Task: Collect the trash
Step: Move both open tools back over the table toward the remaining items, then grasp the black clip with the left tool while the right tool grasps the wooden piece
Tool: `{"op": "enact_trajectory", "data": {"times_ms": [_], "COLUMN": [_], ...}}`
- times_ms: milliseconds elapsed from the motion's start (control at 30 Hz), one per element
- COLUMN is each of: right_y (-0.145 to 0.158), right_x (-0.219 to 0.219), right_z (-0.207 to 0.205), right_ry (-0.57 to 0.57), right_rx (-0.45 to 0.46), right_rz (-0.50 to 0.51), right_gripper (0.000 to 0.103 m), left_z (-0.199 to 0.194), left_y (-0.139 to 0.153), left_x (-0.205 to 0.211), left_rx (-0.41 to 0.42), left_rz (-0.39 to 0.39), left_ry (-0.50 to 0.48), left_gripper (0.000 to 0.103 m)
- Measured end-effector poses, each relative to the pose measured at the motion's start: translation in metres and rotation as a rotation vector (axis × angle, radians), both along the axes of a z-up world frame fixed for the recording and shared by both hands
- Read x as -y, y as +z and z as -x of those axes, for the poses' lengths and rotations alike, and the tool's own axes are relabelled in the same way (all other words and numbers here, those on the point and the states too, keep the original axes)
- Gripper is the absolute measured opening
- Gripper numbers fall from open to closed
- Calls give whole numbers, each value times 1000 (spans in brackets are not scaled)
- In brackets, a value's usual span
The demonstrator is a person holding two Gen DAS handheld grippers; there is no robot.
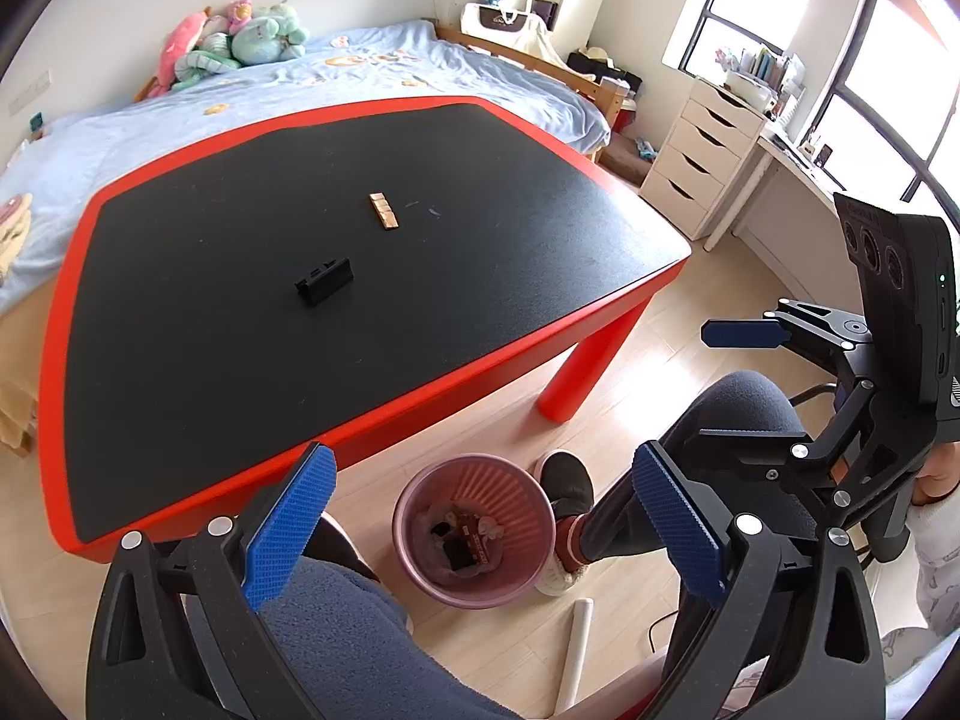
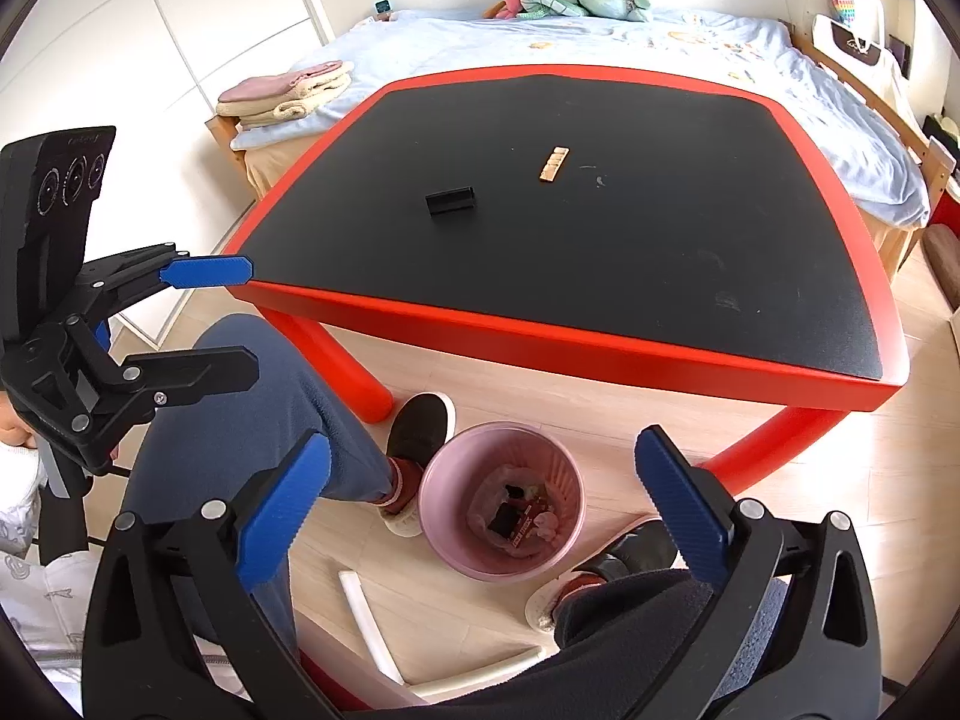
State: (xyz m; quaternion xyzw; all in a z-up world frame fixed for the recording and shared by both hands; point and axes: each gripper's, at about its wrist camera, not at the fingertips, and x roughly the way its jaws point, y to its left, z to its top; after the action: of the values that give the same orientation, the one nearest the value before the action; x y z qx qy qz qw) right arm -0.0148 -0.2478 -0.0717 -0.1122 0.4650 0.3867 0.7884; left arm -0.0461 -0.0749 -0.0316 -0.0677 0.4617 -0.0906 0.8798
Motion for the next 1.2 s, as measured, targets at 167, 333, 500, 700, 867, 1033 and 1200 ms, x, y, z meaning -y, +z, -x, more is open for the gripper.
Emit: {"op": "enact_trajectory", "data": {"times_ms": [167,333,500,700,867,1033,1200], "right_y": [1,6,14,26,29,29,18], "right_x": [2,0,-4,-18,-34,-52,-73], "right_z": [-5,-10,-23,-45,-72,-102,-134], "right_ry": [-18,-24,-41,-48,-59,-77,-93], "right_rx": [-4,6,20,45,49,52,40], "right_rz": [1,-1,-7,-7,-3,-4,12], "right_gripper": [100,100,100,100,100,100,100], "left_z": [-1,-8,-20,-42,-61,-83,-99], "left_y": [-1,-1,0,-4,-9,-23,-37], "left_x": [-3,-8,-17,-35,-40,-47,-53], "left_rx": [-12,-27,-29,-46,-56,-83,-98], "left_rz": [0,3,2,26,17,22,25], "left_ry": [18,42,68,138,187,257,319], "left_gripper": [95,95,95,95,95,95,95]}}
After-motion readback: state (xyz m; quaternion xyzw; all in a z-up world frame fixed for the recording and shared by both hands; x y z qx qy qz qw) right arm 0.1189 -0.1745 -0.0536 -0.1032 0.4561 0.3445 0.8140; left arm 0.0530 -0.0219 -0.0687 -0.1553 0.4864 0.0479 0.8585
